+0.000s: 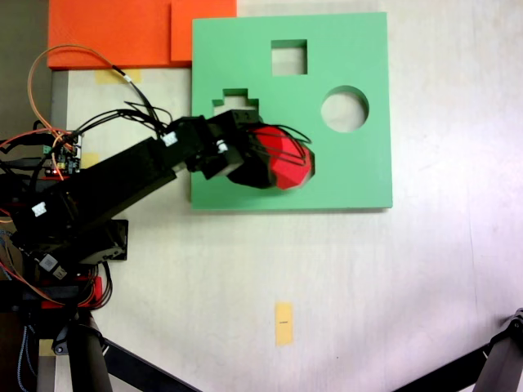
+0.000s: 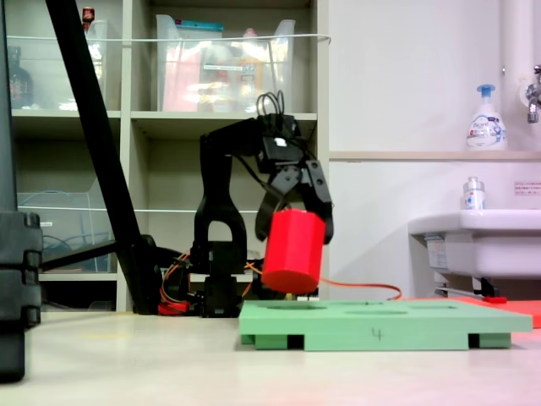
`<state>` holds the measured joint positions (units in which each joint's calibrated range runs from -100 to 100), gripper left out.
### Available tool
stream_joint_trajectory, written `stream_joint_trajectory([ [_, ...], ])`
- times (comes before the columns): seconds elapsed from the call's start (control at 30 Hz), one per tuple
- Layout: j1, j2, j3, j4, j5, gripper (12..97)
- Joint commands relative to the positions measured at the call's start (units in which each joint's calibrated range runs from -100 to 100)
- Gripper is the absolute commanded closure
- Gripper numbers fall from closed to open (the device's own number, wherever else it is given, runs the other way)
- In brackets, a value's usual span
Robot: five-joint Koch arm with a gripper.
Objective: Put the octagonal pillar block into the corresponding hole
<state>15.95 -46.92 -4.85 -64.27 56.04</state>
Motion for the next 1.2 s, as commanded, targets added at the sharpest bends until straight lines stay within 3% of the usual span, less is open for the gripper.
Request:
stream_joint_trajectory([
  [0.0,0.6,-4.6,1.4,-0.2,0.0,63.6],
  [0.67,2.9,-0.8,-1.5,1.0,1.5,64.5],
  [1.17,0.1,5.3,-1.5,4.0,1.2,64.0],
])
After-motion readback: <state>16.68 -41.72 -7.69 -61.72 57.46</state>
